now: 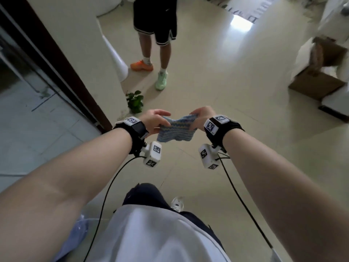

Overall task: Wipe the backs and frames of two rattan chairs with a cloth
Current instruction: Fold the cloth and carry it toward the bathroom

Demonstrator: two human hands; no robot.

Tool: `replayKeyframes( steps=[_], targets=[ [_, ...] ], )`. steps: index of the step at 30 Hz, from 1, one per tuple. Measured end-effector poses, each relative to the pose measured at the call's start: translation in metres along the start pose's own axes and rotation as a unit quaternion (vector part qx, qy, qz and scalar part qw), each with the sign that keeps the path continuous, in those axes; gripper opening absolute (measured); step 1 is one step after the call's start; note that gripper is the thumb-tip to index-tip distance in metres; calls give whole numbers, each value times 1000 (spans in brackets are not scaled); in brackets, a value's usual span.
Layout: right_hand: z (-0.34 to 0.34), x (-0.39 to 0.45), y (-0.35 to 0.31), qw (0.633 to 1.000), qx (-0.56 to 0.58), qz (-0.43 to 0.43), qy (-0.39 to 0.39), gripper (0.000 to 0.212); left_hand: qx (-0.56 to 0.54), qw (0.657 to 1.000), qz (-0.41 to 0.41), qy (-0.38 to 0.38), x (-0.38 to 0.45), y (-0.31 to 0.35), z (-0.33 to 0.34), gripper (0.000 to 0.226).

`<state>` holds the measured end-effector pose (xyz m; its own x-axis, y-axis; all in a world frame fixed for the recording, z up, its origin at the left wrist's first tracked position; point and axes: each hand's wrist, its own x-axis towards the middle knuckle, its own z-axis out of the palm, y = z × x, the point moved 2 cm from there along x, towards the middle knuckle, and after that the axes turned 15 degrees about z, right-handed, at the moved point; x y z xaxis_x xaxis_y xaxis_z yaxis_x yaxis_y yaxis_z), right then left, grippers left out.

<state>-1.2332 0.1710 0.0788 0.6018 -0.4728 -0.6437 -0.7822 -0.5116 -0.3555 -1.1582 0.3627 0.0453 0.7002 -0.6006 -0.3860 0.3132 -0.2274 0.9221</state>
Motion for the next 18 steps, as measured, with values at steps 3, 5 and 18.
replayKeyframes(
  steps=[3,5,18],
  targets=[
    [-23,43,-35,987,-158,-30,11,30,129,991,-10,-37,44,11,-11,41],
    [-30,65,-51,982,-185,-46,5,21,233,970,-8,-74,72,15,-20,38],
    [-79,206,-203,996,9,-15,-85,17,189,970,-14,152,191,86,-125,13]
  ],
)
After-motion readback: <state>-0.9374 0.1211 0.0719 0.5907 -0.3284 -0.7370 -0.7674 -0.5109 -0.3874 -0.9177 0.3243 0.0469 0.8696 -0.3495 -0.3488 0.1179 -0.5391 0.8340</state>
